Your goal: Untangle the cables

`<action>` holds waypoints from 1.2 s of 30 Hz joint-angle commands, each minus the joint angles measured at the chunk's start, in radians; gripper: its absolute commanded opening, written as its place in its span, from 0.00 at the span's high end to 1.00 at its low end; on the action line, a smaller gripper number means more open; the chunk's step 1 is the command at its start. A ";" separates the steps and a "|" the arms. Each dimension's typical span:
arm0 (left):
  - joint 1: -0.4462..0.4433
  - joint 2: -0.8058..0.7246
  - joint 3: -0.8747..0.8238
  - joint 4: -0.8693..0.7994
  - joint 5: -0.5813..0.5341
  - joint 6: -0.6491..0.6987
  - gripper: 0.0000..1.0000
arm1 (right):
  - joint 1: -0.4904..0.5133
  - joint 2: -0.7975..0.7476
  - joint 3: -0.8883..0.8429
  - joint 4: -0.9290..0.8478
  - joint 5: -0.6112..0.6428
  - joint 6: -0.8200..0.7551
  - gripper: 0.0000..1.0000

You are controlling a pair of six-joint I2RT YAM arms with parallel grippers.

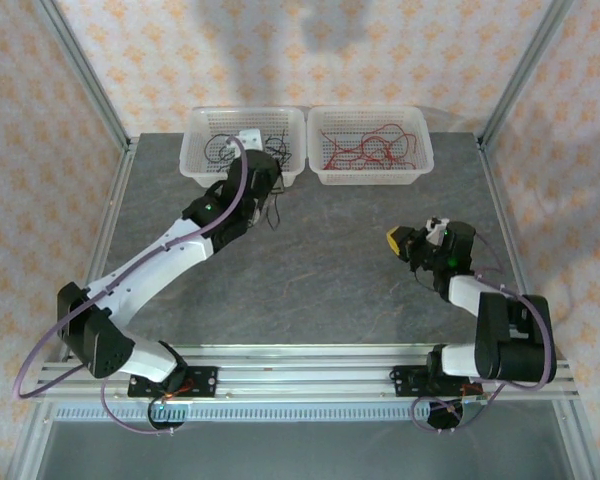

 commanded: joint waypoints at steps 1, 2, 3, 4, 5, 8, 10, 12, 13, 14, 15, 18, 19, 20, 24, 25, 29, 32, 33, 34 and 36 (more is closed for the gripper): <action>-0.003 0.007 0.121 -0.044 -0.019 0.082 1.00 | -0.006 -0.058 0.029 -0.169 -0.012 -0.181 0.84; -0.002 0.013 0.152 -0.052 -0.031 0.096 1.00 | -0.007 -0.068 0.028 -0.186 -0.011 -0.194 0.84; -0.002 0.018 0.181 -0.059 -0.042 0.107 1.00 | -0.007 -0.079 0.026 -0.196 -0.009 -0.201 0.84; -0.002 0.024 0.213 -0.066 -0.062 0.124 1.00 | -0.007 -0.087 0.023 -0.206 -0.005 -0.207 0.84; -0.002 0.031 0.243 -0.070 -0.081 0.139 1.00 | -0.007 -0.096 0.022 -0.215 -0.002 -0.213 0.83; -0.002 0.054 0.312 -0.064 -0.141 0.192 1.00 | -0.006 -0.116 0.011 -0.228 0.006 -0.220 0.83; 0.002 0.074 0.342 -0.037 -0.188 0.231 1.00 | -0.007 -0.129 -0.001 -0.230 0.010 -0.221 0.83; 0.014 0.100 0.371 -0.008 -0.223 0.269 1.00 | -0.007 -0.135 -0.014 -0.232 0.015 -0.223 0.83; 0.022 0.116 0.384 0.011 -0.237 0.287 1.00 | -0.007 -0.135 -0.023 -0.235 0.017 -0.224 0.83; 0.032 0.133 0.397 0.029 -0.245 0.303 1.00 | -0.007 -0.164 -0.031 -0.239 0.020 -0.227 0.83; 0.041 0.146 0.405 0.046 -0.249 0.315 1.00 | -0.007 -0.172 -0.038 -0.245 0.022 -0.229 0.83; 0.073 0.198 0.439 0.097 -0.244 0.339 1.00 | -0.007 -0.202 -0.063 -0.265 0.033 -0.242 0.83; 0.084 0.220 0.454 0.108 -0.237 0.343 1.00 | -0.007 -0.213 -0.072 -0.271 0.038 -0.244 0.83; 0.095 0.239 0.471 0.113 -0.230 0.345 1.00 | -0.006 -0.222 -0.081 -0.274 0.041 -0.246 0.83; 0.136 0.325 0.553 0.141 -0.209 0.358 1.00 | -0.006 -0.254 -0.128 -0.272 0.050 -0.244 0.83; 0.147 0.352 0.577 0.144 -0.206 0.363 1.00 | -0.007 -0.260 -0.140 -0.271 0.054 -0.244 0.83; 0.187 0.440 0.652 0.171 -0.215 0.389 1.00 | -0.006 -0.272 -0.175 -0.269 0.063 -0.249 0.83; 0.219 0.518 0.687 0.203 -0.222 0.413 1.00 | -0.006 -0.272 -0.191 -0.275 0.067 -0.257 0.83; 0.229 0.540 0.697 0.216 -0.228 0.423 1.00 | -0.006 -0.273 -0.195 -0.276 0.069 -0.258 0.83; 0.240 0.564 0.708 0.224 -0.233 0.431 1.00 | -0.006 -0.274 -0.197 -0.278 0.071 -0.260 0.83; 0.257 0.605 0.731 0.231 -0.229 0.434 1.00 | -0.007 -0.278 -0.203 -0.282 0.074 -0.261 0.83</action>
